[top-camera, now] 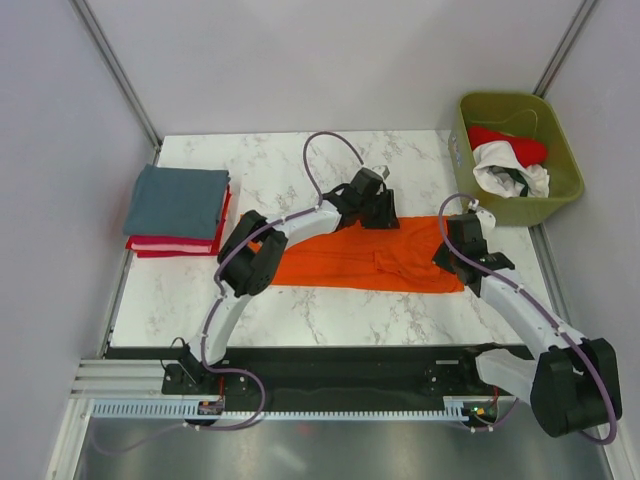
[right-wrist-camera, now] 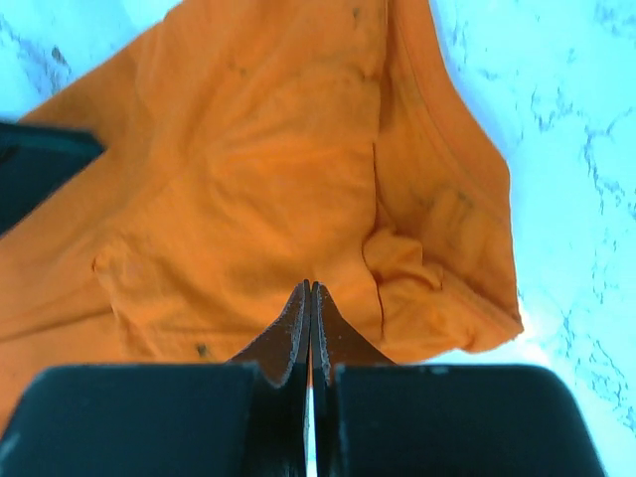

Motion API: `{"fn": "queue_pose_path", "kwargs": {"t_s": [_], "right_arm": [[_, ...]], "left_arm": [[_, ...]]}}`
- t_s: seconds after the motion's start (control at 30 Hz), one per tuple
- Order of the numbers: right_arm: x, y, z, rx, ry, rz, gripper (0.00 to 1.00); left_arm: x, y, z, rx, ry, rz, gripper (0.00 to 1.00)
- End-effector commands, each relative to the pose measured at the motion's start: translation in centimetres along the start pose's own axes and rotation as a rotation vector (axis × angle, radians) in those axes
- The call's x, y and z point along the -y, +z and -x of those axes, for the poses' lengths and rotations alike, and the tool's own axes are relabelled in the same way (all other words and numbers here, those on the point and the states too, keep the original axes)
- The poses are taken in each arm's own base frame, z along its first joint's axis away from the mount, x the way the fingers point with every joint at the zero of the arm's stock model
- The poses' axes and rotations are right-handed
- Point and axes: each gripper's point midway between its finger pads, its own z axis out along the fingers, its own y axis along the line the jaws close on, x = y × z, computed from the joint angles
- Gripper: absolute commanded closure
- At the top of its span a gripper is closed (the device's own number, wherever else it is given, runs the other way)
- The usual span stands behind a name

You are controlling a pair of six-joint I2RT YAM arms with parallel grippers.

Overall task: Fold and stack the t-shirts
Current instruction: Fold the tshirt

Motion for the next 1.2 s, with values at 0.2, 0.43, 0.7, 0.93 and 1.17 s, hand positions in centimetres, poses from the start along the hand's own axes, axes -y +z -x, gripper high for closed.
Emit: {"fn": "queue_pose_path", "kwargs": {"t_s": [0.2,0.43,0.7,0.93,1.17], "right_arm": [[-1.4,2.6,5.7,0.148,0.023,-0.090,1.00],[-1.2,5.9,3.9,0.077,0.018,-0.131,1.00],[2.0,8.0,0.4,-0.001,0.051,-0.228,1.00],[5.2,7.5,0.1,0.037,0.100,-0.329,1.00],[5.4,6.2,3.0,0.129,0.108,-0.359,1.00]], "left_arm": [[3.4,-9.1,2.8,0.170,0.090,0.024,0.50],[-1.5,-10.8,1.3,0.170,0.067,0.202,0.49],[-10.2,-10.7,-0.7,0.100,-0.085,0.373,0.51],[-14.0,-8.7,-3.3,0.018,-0.151,0.424,0.52],[-14.8,-8.5,-3.4,0.022,-0.160,0.444,0.53]]}}
